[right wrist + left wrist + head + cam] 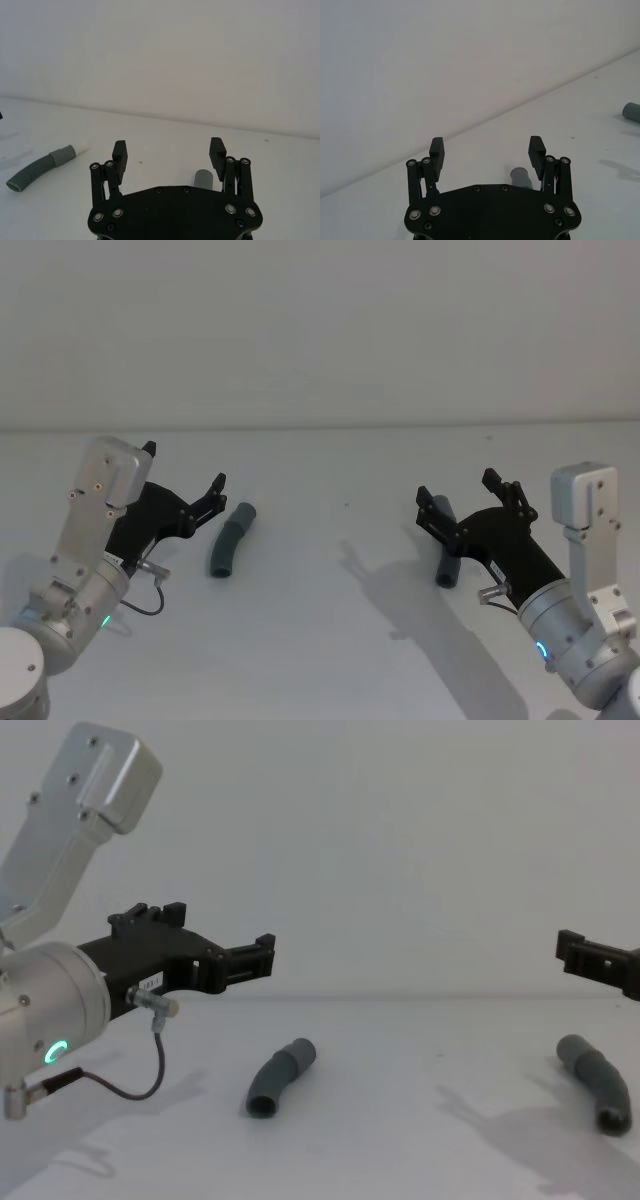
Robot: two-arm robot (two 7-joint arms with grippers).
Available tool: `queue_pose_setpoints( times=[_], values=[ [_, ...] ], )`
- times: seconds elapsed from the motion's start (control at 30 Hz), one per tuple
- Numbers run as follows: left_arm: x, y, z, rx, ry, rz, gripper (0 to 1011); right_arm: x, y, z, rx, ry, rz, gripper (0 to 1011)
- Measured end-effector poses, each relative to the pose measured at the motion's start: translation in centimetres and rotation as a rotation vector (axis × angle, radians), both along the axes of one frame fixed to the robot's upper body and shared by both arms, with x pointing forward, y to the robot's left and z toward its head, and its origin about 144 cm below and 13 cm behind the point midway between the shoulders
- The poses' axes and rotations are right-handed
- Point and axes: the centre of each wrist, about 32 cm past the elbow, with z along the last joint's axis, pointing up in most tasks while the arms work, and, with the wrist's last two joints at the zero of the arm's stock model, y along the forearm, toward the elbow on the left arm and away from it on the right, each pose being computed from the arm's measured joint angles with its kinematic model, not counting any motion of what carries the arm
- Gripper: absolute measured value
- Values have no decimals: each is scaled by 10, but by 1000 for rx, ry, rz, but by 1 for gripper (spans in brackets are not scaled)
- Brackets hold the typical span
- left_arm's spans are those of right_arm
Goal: Use both hands to pick up one end of the pipe from the table, align the ends, and insert them.
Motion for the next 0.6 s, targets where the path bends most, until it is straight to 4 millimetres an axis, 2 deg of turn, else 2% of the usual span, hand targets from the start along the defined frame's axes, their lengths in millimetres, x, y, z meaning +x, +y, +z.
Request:
queue_pose_setpoints(
  times=[0.6],
  values=[
    [0, 0, 0, 0, 0, 0, 1001, 0, 0, 0, 0, 0, 0, 1000]
  ],
)
